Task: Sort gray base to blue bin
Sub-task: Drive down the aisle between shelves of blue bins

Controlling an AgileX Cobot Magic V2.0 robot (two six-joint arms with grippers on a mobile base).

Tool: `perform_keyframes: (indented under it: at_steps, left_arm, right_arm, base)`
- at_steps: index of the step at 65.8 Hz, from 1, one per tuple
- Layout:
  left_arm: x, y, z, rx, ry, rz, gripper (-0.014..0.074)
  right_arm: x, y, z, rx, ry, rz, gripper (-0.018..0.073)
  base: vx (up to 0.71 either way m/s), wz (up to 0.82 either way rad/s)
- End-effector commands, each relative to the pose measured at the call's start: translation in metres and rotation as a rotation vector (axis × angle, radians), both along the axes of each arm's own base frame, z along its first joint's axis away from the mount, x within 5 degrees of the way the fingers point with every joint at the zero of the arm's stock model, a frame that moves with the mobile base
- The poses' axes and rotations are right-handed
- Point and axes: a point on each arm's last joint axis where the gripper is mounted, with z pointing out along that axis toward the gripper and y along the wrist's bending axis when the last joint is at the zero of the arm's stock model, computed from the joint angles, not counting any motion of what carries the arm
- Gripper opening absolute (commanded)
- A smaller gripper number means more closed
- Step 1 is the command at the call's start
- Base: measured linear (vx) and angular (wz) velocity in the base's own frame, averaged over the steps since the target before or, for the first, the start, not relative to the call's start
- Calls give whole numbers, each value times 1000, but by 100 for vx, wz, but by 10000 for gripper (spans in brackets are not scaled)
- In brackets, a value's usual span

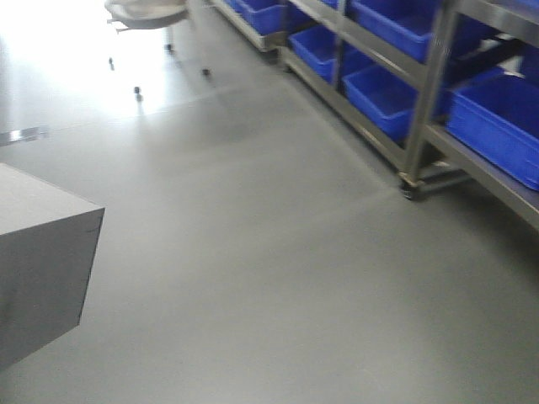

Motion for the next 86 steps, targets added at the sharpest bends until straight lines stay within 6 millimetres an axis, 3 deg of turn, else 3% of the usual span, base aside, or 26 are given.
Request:
perform_keyframes:
  at_steps: [1,39,86]
  left_arm:
    - [-1,2,18,-79,-103,8,-6]
    - [-1,2,18,-79,-103,8,-6]
    - [-1,2,18,-79,-103,8,-6]
  right_arm:
    - [1,0,6,-20,-69,-2,-5]
    - [1,0,6,-20,-69,-2,-5]
    - [1,0,6,-20,-69,-2,-5]
  base:
    - [22,71]
    - [23,51]
    - [34,-2]
